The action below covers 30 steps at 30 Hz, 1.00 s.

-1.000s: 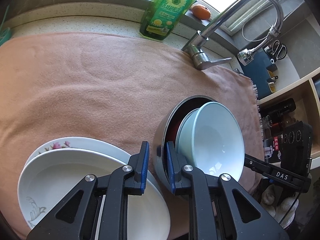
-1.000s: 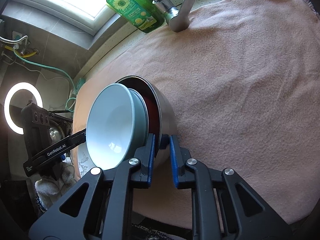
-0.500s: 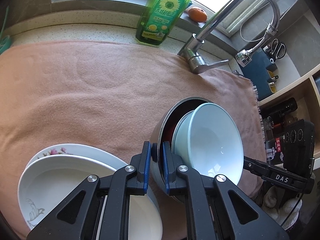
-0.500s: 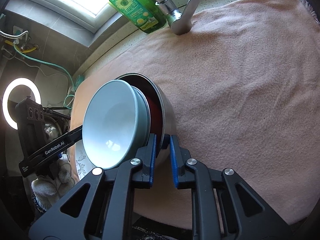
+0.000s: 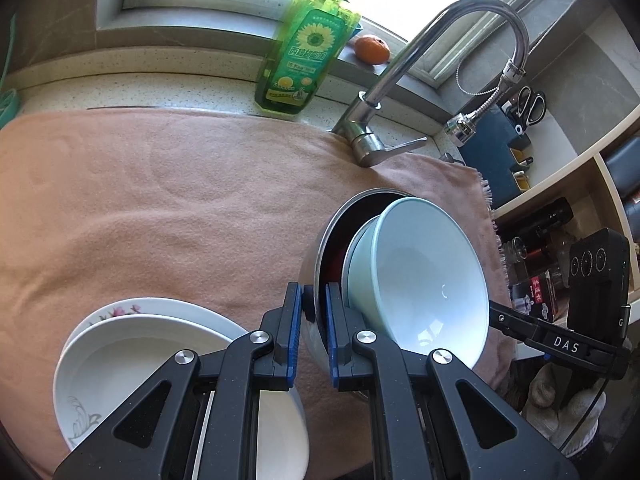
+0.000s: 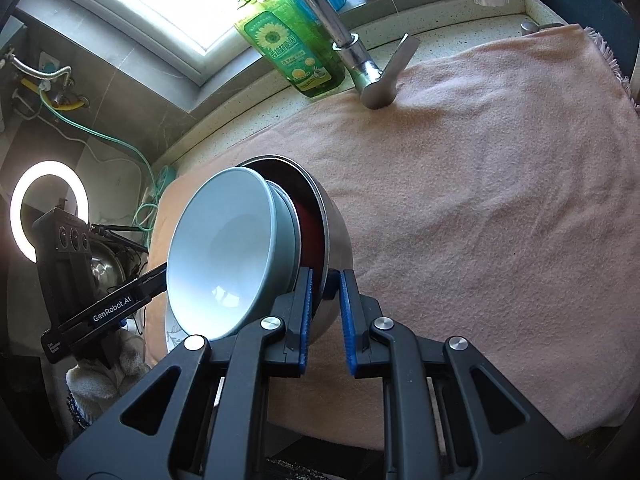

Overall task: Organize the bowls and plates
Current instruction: 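Lift the bowl stack and carry it over the plate stack, then lower the bowl stack onto the plates and open the right gripper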

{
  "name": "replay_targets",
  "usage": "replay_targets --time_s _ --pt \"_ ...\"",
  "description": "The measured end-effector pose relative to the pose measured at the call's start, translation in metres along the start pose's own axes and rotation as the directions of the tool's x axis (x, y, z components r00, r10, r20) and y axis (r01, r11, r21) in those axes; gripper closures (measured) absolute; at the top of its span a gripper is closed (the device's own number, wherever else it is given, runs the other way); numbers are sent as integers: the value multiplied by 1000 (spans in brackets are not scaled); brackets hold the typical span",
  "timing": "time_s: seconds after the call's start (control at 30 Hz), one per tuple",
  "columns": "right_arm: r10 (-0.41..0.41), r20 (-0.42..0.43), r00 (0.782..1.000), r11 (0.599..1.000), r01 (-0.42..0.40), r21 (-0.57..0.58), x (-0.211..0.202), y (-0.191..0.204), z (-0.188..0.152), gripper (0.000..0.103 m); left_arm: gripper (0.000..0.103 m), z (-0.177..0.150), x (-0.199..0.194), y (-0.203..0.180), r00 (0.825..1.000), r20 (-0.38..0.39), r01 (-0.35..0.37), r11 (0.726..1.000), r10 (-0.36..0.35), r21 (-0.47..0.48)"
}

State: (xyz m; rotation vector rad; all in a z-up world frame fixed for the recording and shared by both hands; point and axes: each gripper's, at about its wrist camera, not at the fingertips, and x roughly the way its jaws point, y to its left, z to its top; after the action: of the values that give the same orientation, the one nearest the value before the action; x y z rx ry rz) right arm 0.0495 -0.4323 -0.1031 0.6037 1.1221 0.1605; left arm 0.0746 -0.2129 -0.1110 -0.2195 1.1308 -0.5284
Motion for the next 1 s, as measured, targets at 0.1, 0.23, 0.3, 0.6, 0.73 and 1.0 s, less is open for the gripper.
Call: replay_targets --time_s 0.1,0.23,0.3,0.6,0.73,1.0 --pt "3 10 1000 1000 -3 -14 -5 12 -4 88 95 0 -12 2 1000 13 4 1000 -5 8" --pt "10 24 1000 1000 -9 -20 -10 30 -12 88 95 -3 -31 7 999 34 9 1000 -10 12" --pt "15 24 1000 1000 -14 -26 -11 40 -17 88 95 -5 -40 9 999 42 5 1000 -5 20" --pt "28 -4 1000 996 -28 -85 3 86 -34 88 95 -24 -76 39 998 69 -6 1000 7 -11" --pt "29 -31 999 994 -32 -108 18 105 -46 88 95 -36 -88 58 998 64 -22 999 24 -36" --pt "12 -81 997 993 -22 -115 45 122 -67 88 95 -56 -94 90 998 36 -51 996 54 -78"
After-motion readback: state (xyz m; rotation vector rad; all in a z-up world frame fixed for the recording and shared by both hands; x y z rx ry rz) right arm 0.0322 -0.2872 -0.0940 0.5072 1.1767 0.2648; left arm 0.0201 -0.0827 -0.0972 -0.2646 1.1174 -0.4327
